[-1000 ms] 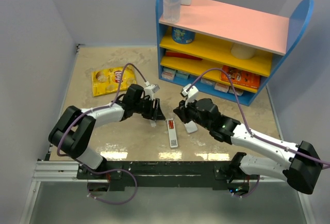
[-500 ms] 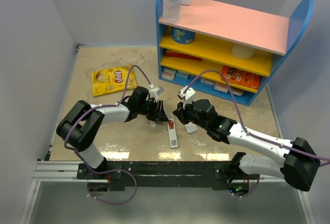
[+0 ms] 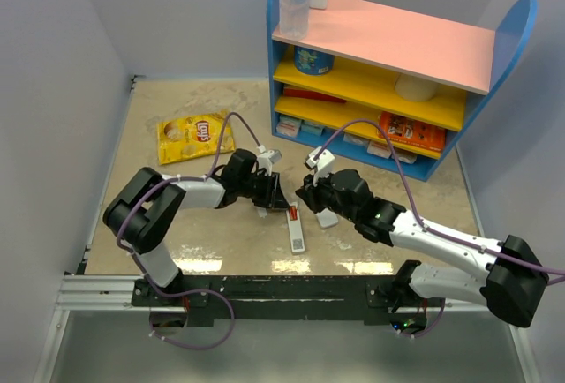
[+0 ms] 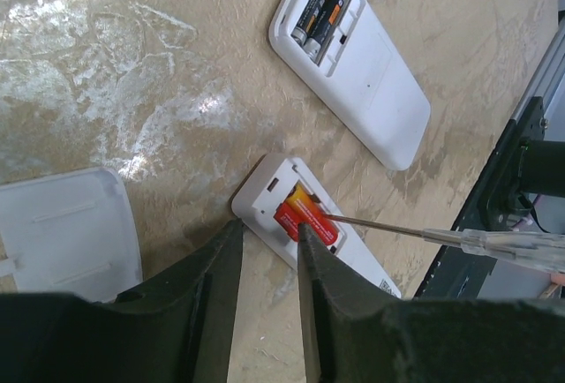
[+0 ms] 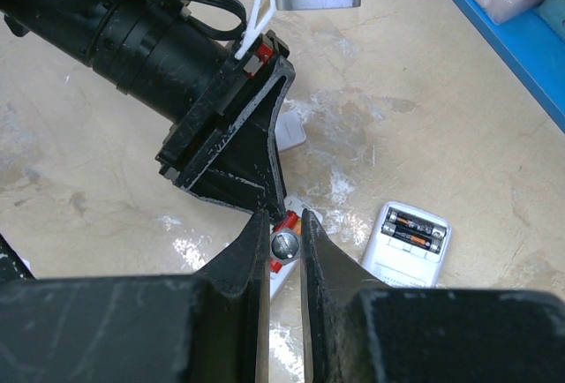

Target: Unload the batteries from the remote control

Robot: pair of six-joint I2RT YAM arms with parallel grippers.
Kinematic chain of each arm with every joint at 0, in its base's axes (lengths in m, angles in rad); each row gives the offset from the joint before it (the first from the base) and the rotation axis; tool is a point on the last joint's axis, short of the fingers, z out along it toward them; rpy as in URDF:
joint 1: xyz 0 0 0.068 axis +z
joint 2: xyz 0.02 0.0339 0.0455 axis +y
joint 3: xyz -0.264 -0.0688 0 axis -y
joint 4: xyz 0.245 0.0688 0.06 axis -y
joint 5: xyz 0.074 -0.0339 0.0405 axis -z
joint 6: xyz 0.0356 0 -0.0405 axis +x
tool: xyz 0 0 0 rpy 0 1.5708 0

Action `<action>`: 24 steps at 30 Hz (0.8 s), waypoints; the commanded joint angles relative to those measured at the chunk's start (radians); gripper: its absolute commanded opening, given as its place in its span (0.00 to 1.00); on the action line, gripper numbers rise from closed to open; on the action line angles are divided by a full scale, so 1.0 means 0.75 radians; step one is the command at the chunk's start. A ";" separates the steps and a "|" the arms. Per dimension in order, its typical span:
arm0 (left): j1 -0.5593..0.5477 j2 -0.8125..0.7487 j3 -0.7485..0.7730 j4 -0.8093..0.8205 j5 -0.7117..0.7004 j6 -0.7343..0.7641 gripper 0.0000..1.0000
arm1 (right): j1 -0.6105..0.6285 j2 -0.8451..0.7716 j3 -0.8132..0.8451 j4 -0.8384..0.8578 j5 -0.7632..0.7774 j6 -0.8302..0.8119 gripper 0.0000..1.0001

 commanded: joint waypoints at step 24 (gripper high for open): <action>-0.025 0.044 0.008 0.090 0.029 -0.013 0.29 | 0.000 0.068 -0.005 0.125 -0.019 -0.051 0.00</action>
